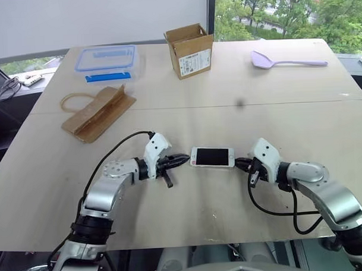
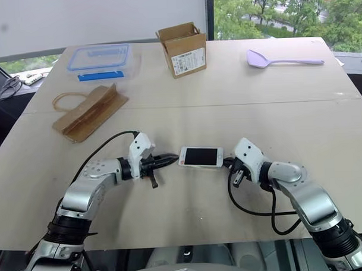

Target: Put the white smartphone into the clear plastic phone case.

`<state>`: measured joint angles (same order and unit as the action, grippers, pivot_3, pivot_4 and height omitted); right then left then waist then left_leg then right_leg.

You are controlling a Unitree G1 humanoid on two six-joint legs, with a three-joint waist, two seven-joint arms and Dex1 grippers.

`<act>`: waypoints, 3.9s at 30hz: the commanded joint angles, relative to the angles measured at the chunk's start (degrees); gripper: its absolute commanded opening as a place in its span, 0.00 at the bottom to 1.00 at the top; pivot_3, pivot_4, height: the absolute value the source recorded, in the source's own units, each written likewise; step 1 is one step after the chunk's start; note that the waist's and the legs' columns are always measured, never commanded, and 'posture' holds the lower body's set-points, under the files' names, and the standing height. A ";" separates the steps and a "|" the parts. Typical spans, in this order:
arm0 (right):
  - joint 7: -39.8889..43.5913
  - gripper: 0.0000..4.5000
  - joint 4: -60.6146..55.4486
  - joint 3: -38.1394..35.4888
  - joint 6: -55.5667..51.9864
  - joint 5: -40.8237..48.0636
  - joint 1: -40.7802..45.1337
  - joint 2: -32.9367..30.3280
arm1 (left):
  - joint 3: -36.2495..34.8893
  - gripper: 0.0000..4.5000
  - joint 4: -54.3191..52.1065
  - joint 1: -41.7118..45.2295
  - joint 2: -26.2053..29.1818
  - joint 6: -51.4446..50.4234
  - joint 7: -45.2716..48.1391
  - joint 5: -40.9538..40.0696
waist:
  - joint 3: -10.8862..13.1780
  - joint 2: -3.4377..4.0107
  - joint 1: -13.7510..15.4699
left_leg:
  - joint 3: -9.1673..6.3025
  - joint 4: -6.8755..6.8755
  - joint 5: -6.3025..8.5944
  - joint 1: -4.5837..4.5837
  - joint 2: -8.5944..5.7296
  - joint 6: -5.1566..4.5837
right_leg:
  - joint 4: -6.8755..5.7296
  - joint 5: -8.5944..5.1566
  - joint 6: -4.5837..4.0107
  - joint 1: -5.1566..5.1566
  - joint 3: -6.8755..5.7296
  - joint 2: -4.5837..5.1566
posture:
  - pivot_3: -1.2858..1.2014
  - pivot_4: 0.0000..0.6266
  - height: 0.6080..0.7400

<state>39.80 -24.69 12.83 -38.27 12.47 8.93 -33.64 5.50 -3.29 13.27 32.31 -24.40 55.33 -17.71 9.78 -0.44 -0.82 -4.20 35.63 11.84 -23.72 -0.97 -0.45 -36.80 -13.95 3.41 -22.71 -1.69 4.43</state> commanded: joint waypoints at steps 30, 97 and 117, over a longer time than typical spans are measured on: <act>4.23 0.00 0.58 0.91 3.40 -0.68 1.55 -1.95 | -0.51 0.00 -3.40 -0.81 2.06 -4.34 3.46 -3.73 | 0.00 0.00 0.43 | 0.02 0.74 0.00 -0.01 0.14 -0.01 | -0.66 0.00 0.01 0.03 0.05 -0.01 | 0.52 0.24 1.00; -0.99 0.00 32.33 8.58 2.25 -5.88 5.40 9.88 | 2.88 0.00 -0.04 3.73 -9.31 -1.39 -8.93 0.39 | -4.13 -0.11 -0.04 | -0.30 -0.34 0.24 1.99 0.18 0.34 | 0.28 -0.33 -0.28 1.94 0.16 0.63 | 0.52 0.24 1.00; 5.01 1.00 -2.16 -20.94 16.93 10.19 -15.11 -3.25 | -11.21 0.98 -14.39 -6.12 -5.88 -4.39 -7.67 -15.11 | -0.03 0.10 0.44 | -0.11 -0.41 0.07 -0.25 -0.28 -0.12 | 0.70 0.01 0.12 0.00 0.04 0.32 | 0.52 0.24 1.00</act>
<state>44.27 -23.73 -4.85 -21.37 20.92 -5.51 -35.95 -4.26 -13.88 8.02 25.57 -29.37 46.42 -31.34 9.75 -0.34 -0.38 -4.31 35.22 11.92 -23.97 -1.24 -0.57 -36.10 -13.96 3.57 -22.71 -1.66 4.75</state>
